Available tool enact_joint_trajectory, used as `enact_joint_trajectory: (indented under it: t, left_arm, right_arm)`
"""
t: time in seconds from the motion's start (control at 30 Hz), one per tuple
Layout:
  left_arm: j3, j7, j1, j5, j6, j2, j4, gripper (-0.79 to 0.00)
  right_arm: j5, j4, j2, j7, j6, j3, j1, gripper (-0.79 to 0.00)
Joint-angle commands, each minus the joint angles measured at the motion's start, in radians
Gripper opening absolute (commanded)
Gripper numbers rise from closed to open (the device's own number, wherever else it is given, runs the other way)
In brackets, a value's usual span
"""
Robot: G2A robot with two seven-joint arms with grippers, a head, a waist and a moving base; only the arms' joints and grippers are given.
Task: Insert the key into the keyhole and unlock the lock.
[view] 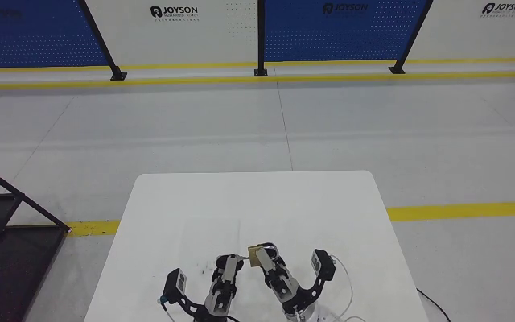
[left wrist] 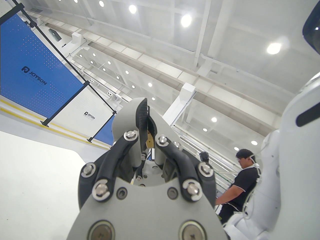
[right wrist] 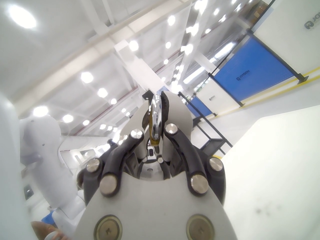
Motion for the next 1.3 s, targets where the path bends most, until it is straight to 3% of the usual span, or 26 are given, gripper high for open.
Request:
enact_joint_trajectory:
  t: [0.0,0.6,0.67,0.73,0.77,0.93,1.03,1.1,1.17,1.23,1.27]
  left_arm:
    - [0.003,0.002,-0.002,0.003,0.002,-0.001,0.002,-0.785]
    - [0.015,0.013,-0.013,0.000,0.013,-0.007,0.015,-0.785]
    - [0.015,0.013,-0.013,0.000,0.013,-0.007,0.015,-0.511]
    - [0.015,0.013,-0.013,0.000,0.013,-0.007,0.015,-0.348]
    - [0.015,0.013,-0.013,0.000,0.013,-0.007,0.015,-0.172]
    - [0.015,0.013,-0.013,0.000,0.013,-0.007,0.015,-0.009]
    - [0.015,0.013,-0.013,0.000,0.013,-0.007,0.015,0.000]
    - [0.015,0.013,-0.013,0.000,0.013,-0.007,0.015,-0.092]
    - [0.015,0.013,-0.013,0.000,0.013,-0.007,0.015,-0.129]
    - [0.015,0.013,-0.013,0.000,0.013,-0.007,0.015,-0.212]
    - [0.015,0.000,-0.015,-0.007,0.018,-0.007,0.013,-0.385]
  right_arm:
    - [0.004,0.001,-0.002,-0.002,0.004,-0.001,0.000,-0.785]
    - [-0.024,0.008,-0.014,-0.004,0.019,-0.005,0.004,-0.785]
    - [-0.029,0.007,-0.014,-0.004,0.019,-0.005,0.003,-0.785]
    - [-0.031,0.007,-0.015,-0.005,0.018,-0.004,0.002,-0.785]
    - [-0.032,0.005,-0.015,-0.005,0.018,-0.003,0.001,-0.785]
    - [-0.036,0.002,-0.014,-0.005,0.013,0.003,-0.005,-0.785]
    - [-0.033,0.000,-0.013,0.005,0.010,0.006,-0.009,-0.785]
    - [-0.034,-0.002,-0.012,0.022,0.009,0.008,-0.011,-0.785]
    - [-0.038,-0.007,-0.009,0.041,0.005,0.013,-0.012,-0.785]
    - [-0.034,-0.013,-0.006,0.051,0.010,0.023,-0.017,-0.785]
    - [-0.031,-0.018,-0.005,0.054,0.008,0.029,-0.021,-0.785]
